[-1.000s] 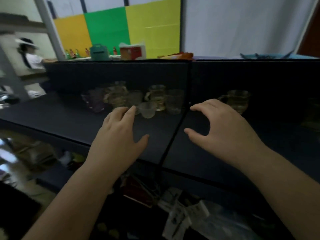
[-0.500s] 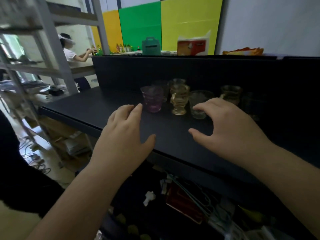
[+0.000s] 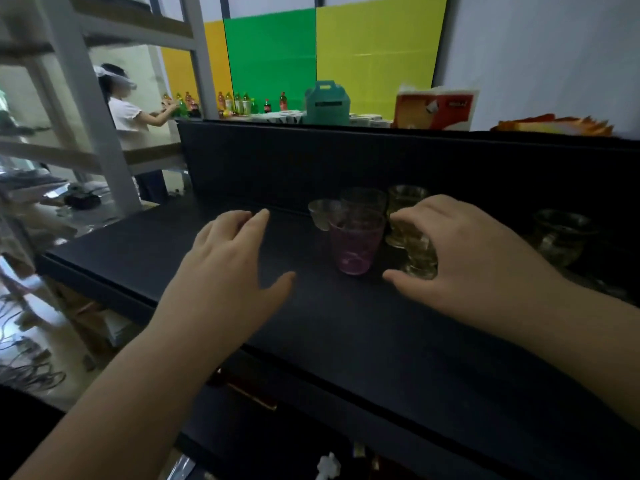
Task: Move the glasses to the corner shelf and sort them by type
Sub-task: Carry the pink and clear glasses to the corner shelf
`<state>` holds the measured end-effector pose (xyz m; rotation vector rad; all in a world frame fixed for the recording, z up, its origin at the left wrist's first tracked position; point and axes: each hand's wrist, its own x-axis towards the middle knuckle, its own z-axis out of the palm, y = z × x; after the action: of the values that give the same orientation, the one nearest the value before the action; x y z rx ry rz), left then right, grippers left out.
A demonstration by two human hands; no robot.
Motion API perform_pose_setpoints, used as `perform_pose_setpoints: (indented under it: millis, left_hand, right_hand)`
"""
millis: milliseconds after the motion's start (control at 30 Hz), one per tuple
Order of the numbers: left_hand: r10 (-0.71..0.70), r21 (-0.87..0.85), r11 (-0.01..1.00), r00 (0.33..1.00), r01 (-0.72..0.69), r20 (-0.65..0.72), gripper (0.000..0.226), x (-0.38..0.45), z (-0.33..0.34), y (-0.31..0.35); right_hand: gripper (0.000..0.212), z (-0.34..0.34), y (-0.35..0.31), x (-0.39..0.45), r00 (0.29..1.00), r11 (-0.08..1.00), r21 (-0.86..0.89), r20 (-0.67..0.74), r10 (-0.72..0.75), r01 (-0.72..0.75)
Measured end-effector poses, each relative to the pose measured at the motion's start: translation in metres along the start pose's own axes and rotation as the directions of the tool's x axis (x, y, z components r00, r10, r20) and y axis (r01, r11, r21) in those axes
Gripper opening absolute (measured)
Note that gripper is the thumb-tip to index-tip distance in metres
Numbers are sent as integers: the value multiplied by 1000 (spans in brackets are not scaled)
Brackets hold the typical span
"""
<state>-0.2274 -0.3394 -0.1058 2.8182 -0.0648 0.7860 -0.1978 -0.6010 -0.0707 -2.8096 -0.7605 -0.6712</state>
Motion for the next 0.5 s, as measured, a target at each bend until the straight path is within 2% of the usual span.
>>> perform_pose_setpoints:
  millis: [167, 267, 500]
  left_hand:
    - [107, -51, 993, 993, -104, 48, 89, 47, 20, -29]
    - [184, -102, 979, 980, -176, 76, 88, 76, 33, -44]
    - [372, -197, 919, 915, -340, 157, 87, 149, 56, -68]
  right_hand:
    - [75, 14, -18, 30, 997, 996, -59, -36, 71, -73]
    - [75, 24, -30, 44, 984, 982, -77, -60, 169, -174]
    - [73, 40, -61, 70, 946, 935, -146, -77, 316, -324]
